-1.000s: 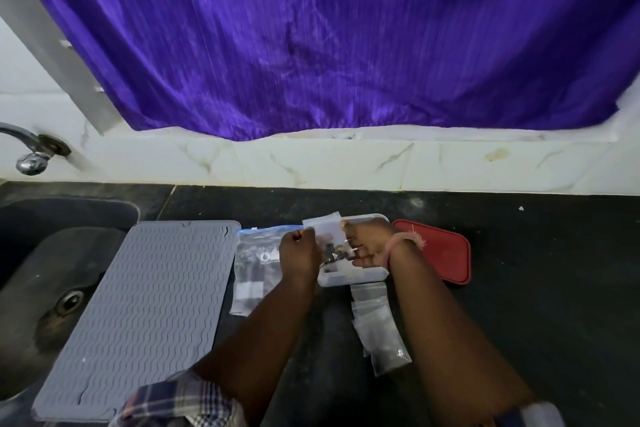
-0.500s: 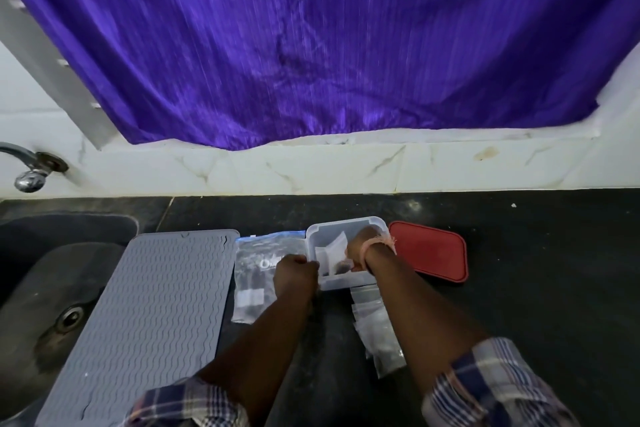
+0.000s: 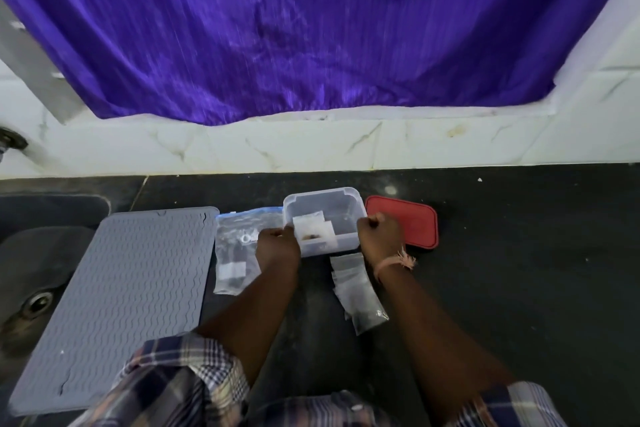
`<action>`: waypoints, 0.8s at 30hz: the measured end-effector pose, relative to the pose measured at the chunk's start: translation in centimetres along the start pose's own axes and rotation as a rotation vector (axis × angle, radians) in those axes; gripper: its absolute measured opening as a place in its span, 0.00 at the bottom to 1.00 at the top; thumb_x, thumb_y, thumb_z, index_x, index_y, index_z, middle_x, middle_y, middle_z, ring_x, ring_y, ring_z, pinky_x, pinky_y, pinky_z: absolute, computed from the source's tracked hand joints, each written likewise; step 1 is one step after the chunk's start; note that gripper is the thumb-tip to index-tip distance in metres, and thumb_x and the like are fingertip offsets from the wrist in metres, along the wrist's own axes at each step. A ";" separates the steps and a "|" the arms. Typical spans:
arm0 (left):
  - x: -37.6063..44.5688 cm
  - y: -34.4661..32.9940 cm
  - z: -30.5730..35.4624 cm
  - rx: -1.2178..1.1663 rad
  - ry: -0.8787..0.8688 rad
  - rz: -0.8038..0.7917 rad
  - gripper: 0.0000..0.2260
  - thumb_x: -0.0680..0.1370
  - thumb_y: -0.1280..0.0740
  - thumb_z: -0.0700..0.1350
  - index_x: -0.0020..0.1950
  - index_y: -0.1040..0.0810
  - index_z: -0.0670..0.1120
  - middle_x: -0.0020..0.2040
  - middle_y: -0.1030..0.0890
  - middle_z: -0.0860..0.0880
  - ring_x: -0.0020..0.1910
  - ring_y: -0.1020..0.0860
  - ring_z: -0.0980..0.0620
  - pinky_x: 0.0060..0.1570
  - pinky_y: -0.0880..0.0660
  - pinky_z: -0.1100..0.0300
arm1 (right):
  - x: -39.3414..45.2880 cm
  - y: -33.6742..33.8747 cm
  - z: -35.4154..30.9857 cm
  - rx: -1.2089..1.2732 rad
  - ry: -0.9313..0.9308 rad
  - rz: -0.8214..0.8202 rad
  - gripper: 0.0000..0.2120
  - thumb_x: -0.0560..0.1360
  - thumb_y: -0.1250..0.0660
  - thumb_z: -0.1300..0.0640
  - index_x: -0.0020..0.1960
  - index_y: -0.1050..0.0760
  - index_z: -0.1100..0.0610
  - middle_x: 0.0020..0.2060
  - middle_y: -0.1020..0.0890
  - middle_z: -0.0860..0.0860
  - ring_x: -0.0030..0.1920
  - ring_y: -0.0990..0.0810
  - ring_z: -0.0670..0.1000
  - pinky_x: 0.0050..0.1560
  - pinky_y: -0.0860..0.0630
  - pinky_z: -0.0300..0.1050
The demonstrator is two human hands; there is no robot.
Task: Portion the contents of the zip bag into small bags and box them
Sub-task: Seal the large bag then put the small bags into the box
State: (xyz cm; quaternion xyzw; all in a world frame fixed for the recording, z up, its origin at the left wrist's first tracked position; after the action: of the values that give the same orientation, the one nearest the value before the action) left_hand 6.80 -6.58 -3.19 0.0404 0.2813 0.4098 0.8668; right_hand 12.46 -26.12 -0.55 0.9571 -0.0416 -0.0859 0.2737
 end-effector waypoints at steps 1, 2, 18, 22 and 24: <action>-0.8 0.3 -0.1 -0.029 0.014 0.030 0.19 0.82 0.36 0.54 0.63 0.21 0.41 0.59 0.17 0.40 0.57 0.19 0.38 0.62 0.22 0.46 | -0.9 0.4 1.2 -0.012 -0.006 0.003 0.11 0.74 0.34 0.54 0.35 0.23 0.57 0.30 0.21 0.52 0.34 0.22 0.54 0.34 0.29 0.46; -1.3 0.0 -0.8 -0.045 0.070 0.039 0.20 0.84 0.39 0.52 0.68 0.25 0.39 0.63 0.20 0.39 0.61 0.21 0.38 0.64 0.25 0.47 | -1.8 0.7 2.4 -0.032 -0.031 -0.013 0.11 0.75 0.34 0.54 0.36 0.23 0.58 0.32 0.20 0.53 0.35 0.22 0.54 0.36 0.28 0.46; -9.7 -2.4 -7.1 0.252 0.211 -0.526 0.04 0.77 0.32 0.35 0.43 0.21 0.42 0.48 0.15 0.36 0.46 0.16 0.39 0.51 0.18 0.47 | -6.9 0.1 8.5 -0.297 -0.223 -0.076 0.05 0.74 0.31 0.59 0.48 0.21 0.59 0.47 0.16 0.57 0.51 0.18 0.59 0.50 0.21 0.47; -9.1 -2.6 -7.2 0.337 0.207 -0.495 0.05 0.75 0.32 0.36 0.48 0.17 0.40 0.46 0.15 0.38 0.48 0.15 0.38 0.53 0.17 0.41 | -6.7 0.6 7.6 -0.290 -0.217 -0.025 0.04 0.74 0.32 0.60 0.48 0.20 0.58 0.48 0.16 0.56 0.52 0.17 0.59 0.52 0.21 0.47; -9.0 -2.4 -6.5 0.414 0.165 -0.482 0.06 0.77 0.32 0.38 0.50 0.16 0.41 0.47 0.15 0.40 0.48 0.16 0.42 0.52 0.16 0.49 | -6.3 1.2 6.9 -0.255 -0.250 -0.087 0.05 0.75 0.33 0.59 0.49 0.20 0.58 0.46 0.17 0.55 0.50 0.18 0.58 0.48 0.24 0.44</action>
State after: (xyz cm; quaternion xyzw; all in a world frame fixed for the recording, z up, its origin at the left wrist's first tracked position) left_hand 0.54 -15.81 -5.31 0.1146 0.4292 0.1286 0.8866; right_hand 4.97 -29.90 -4.85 0.8974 -0.0227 -0.2204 0.3815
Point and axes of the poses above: each hand's wrist, its own x-axis towards the middle knuckle, its own y-axis out of the back of the hand, z = x × y, the point moved 3 cm from there along x, towards the middle knuckle
